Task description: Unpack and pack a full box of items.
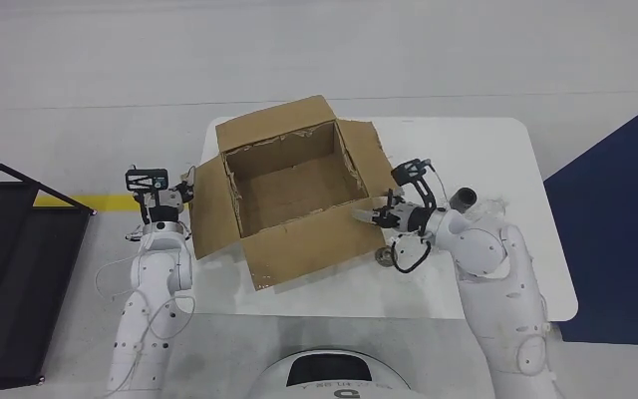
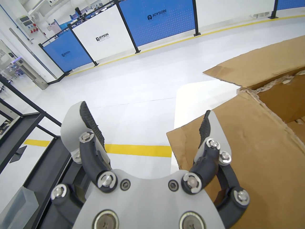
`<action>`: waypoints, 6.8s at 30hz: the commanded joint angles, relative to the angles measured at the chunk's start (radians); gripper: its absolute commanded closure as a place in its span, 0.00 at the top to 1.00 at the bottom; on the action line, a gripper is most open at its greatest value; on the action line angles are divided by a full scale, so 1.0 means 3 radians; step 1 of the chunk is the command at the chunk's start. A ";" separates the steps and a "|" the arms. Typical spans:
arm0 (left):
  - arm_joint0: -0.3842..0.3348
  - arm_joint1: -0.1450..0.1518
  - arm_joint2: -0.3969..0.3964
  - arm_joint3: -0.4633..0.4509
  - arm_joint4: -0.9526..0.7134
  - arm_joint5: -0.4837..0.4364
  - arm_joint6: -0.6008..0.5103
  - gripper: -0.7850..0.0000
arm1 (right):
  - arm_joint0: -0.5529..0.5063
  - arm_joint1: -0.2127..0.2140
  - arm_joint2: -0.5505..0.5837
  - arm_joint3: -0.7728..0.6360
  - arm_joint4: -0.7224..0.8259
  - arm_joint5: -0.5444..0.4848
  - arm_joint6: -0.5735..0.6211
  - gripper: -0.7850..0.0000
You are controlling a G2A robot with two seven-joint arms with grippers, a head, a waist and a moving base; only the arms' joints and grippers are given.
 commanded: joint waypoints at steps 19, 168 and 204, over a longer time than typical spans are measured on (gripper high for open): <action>0.0057 -0.0021 -0.0071 0.0075 -0.0172 0.0131 0.0119 1.00 | -0.0204 0.0176 -0.0065 -0.0180 0.0870 -0.0383 0.0663 1.00; 0.0065 -0.0025 -0.0063 0.0089 -0.0189 0.0141 0.0133 1.00 | 0.2091 -0.0429 -0.2589 0.1469 -0.0944 0.2141 -0.0894 0.85; 0.0065 -0.0025 -0.0063 0.0089 -0.0189 0.0141 0.0133 1.00 | -0.0533 0.0363 0.0331 -0.0167 -0.1718 0.0356 -0.0172 0.70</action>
